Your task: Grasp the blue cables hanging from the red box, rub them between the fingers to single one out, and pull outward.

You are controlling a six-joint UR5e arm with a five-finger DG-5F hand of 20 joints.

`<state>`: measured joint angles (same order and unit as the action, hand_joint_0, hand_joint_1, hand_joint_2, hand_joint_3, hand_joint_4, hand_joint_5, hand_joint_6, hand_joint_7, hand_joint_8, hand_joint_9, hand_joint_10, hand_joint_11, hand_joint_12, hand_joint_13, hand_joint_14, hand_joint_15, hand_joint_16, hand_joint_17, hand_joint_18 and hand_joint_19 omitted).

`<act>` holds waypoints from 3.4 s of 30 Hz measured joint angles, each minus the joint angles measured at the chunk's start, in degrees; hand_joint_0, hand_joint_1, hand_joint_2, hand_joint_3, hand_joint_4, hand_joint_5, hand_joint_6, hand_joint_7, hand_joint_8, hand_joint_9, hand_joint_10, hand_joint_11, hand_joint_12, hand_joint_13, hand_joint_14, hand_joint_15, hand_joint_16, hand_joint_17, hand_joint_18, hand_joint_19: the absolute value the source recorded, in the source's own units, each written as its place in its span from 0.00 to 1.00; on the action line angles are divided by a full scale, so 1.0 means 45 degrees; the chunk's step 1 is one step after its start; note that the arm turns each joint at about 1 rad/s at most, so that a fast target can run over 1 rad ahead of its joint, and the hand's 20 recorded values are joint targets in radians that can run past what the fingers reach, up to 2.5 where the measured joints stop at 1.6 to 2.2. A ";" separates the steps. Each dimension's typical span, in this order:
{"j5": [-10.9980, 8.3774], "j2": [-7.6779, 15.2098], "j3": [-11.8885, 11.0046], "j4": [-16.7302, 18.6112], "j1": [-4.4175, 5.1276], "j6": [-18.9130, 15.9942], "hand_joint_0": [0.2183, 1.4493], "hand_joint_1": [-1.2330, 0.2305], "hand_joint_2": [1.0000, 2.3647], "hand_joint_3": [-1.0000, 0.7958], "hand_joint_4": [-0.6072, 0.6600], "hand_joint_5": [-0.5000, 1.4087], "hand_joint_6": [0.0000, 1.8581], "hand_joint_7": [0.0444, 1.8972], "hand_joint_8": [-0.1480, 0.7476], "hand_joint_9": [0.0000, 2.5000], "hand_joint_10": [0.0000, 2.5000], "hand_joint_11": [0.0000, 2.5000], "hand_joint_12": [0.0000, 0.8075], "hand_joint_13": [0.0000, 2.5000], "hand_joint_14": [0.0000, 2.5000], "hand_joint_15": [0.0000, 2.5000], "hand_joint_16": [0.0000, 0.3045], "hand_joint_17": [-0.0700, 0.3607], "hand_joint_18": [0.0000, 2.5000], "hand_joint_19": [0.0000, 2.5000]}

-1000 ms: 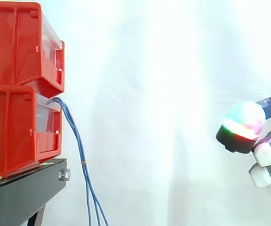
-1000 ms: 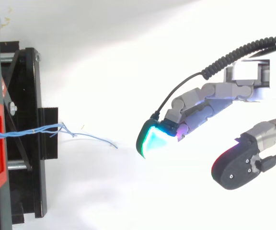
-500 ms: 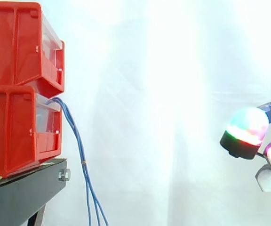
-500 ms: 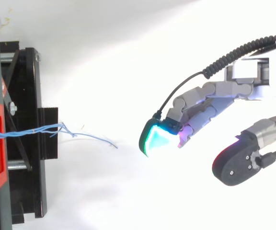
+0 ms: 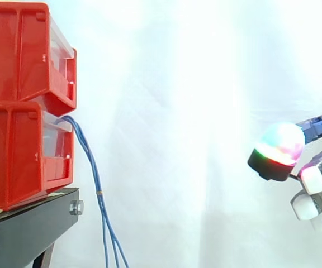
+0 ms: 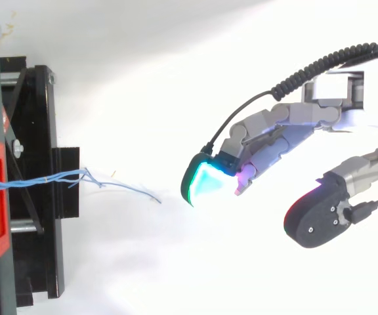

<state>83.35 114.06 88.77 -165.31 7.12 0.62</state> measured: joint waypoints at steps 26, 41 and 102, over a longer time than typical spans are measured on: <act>-0.0579 0.1031 0.0000 0.2080 0.0000 -0.0019 0.25 0.44 0.00 0.31 0.59 0.17 0.27 0.37 0.40 0.28 0.00 0.08 0.35 0.22 0.00 0.11 0.13 0.38 0.16 0.13; -0.1247 0.1241 0.0000 0.2290 0.0000 -0.0009 0.25 0.44 0.00 0.31 0.59 0.17 0.27 0.37 0.41 0.28 0.00 0.09 0.35 0.22 0.00 0.11 0.13 0.38 0.16 0.13; -0.2793 0.6547 -0.4158 0.5967 0.0148 0.0871 0.22 0.43 0.00 0.28 0.59 0.16 0.27 0.37 0.42 0.26 0.00 0.10 0.36 0.21 0.00 0.10 0.12 0.36 0.13 0.10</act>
<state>70.78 143.53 70.06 -138.46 7.78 4.54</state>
